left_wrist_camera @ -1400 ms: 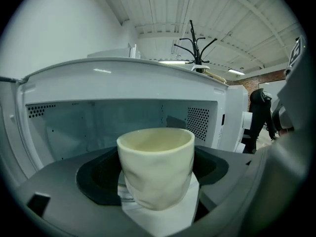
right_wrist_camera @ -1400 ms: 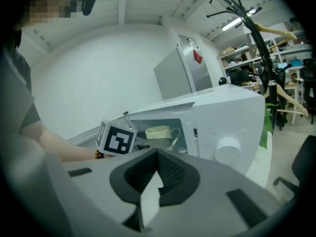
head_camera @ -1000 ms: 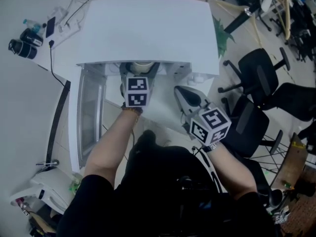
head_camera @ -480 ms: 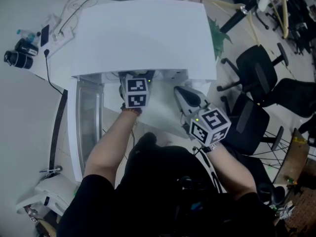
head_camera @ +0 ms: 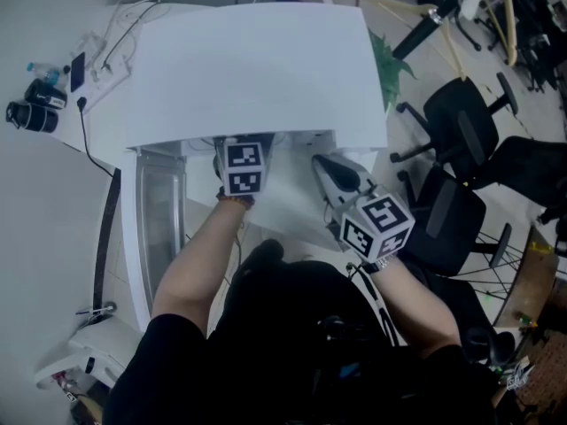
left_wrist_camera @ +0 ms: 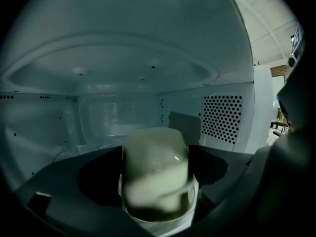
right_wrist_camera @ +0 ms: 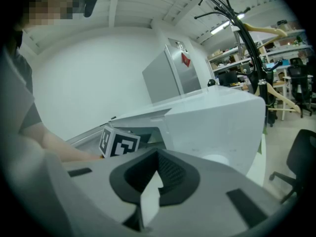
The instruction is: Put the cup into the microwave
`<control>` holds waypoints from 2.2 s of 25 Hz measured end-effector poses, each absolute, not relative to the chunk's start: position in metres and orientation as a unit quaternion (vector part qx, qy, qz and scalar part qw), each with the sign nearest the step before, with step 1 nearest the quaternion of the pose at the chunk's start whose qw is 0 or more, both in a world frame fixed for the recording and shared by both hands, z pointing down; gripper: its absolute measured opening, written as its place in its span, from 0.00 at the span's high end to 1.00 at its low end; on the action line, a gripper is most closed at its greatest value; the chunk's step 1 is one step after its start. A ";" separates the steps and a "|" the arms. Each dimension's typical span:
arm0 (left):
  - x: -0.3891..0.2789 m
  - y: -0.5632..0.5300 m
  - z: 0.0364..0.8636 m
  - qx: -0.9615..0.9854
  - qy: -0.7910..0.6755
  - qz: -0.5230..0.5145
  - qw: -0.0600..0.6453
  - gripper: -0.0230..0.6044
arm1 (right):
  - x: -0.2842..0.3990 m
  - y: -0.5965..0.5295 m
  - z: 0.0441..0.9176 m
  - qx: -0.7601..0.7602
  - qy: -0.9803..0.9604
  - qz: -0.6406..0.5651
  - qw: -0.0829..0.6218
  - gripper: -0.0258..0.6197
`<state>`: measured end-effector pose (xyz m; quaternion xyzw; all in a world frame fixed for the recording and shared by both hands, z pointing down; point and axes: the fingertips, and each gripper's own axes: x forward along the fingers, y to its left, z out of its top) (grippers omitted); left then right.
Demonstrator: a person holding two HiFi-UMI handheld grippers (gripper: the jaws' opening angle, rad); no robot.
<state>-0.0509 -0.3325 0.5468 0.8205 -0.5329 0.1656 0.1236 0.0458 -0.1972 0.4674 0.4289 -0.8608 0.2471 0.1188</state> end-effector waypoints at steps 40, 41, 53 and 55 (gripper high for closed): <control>-0.067 -0.297 0.544 0.827 -0.535 0.151 0.082 0.30 | -0.008 -0.203 0.468 0.370 -0.888 0.238 0.133 0.89; -0.067 -0.296 0.543 0.828 -0.535 0.149 0.081 0.30 | -0.010 -0.205 0.469 0.368 -0.889 0.239 0.133 0.87; -0.077 -0.286 0.549 0.828 -0.532 0.144 0.100 0.30 | -0.020 -0.195 0.481 0.366 -0.886 0.249 0.137 0.85; -0.078 -0.285 0.550 0.828 -0.530 0.145 0.111 0.30 | -0.019 -0.194 0.480 0.367 -0.886 0.248 0.136 0.85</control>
